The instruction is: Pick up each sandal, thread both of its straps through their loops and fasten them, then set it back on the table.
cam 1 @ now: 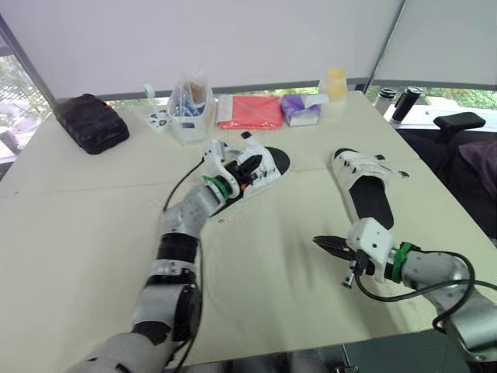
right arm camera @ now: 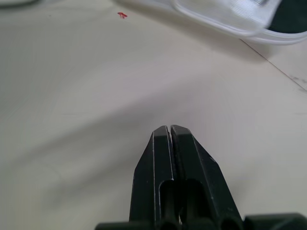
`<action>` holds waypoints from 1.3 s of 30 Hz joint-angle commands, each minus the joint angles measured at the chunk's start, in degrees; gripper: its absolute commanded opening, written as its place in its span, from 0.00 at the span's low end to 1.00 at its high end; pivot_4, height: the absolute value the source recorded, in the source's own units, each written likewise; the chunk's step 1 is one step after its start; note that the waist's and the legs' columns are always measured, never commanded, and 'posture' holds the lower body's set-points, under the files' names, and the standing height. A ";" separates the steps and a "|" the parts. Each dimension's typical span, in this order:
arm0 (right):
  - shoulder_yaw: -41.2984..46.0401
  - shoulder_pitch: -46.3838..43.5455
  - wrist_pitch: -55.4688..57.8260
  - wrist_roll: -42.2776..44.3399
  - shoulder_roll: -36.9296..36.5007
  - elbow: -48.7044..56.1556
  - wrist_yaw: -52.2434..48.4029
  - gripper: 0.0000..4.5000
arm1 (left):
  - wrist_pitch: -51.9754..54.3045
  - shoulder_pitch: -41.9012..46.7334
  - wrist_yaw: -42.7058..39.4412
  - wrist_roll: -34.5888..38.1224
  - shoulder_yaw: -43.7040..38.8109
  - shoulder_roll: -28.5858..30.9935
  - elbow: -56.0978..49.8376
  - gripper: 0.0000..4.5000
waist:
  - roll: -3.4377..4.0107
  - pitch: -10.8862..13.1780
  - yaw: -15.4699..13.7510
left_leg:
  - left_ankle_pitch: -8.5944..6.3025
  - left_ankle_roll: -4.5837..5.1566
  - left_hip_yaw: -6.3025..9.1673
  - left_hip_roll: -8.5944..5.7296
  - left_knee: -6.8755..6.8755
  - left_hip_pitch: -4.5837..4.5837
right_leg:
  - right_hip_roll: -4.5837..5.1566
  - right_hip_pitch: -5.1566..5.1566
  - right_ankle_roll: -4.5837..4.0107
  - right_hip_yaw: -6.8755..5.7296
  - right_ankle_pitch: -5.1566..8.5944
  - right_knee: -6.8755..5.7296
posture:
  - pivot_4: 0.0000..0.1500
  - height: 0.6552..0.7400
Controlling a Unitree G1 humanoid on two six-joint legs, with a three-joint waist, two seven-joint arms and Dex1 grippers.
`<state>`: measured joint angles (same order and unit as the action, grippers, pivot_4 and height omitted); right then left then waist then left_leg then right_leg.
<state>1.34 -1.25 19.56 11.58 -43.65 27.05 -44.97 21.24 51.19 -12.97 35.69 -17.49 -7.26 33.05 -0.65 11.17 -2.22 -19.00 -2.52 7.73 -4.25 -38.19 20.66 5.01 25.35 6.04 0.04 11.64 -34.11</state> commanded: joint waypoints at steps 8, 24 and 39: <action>-1.18 -0.41 -0.66 -0.77 1.80 1.37 1.55 0.00 | -23.60 4.16 11.50 -3.85 -5.62 -3.44 10.46 0.10 | -0.03 -0.03 -0.21 | 0.03 -0.05 -0.31 -0.03 -0.09 -0.12 | -0.17 -0.14 0.08 0.10 -0.12 -0.06 | 1.00 1.00; -2.20 0.07 -2.42 -1.34 2.70 -0.44 1.41 0.00 | 10.90 -12.72 25.28 -1.26 -0.06 2.26 -25.39 0.99 | -0.02 -0.12 0.45 | 0.02 -0.03 -0.34 0.08 -0.09 -0.31 | -0.32 -0.11 0.09 0.48 -0.14 -0.24 | 1.00 1.00; 4.98 -1.70 2.98 9.72 6.66 -5.75 1.33 0.00 | 28.43 -33.83 -4.11 -2.18 14.52 48.16 -66.21 0.99 | 0.22 -0.34 1.83 | 0.05 -0.10 -1.01 0.12 -0.41 -0.64 | -0.44 -0.02 -0.02 1.04 -0.13 -1.07 | 1.00 1.00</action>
<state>4.11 -2.46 21.36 18.50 -37.41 20.97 -43.93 52.59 18.54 -12.65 34.30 -1.31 40.05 -32.28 -0.43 10.83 -0.39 -18.99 -2.54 6.69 -4.12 -38.59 19.97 4.58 25.30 6.02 1.18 11.51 -35.19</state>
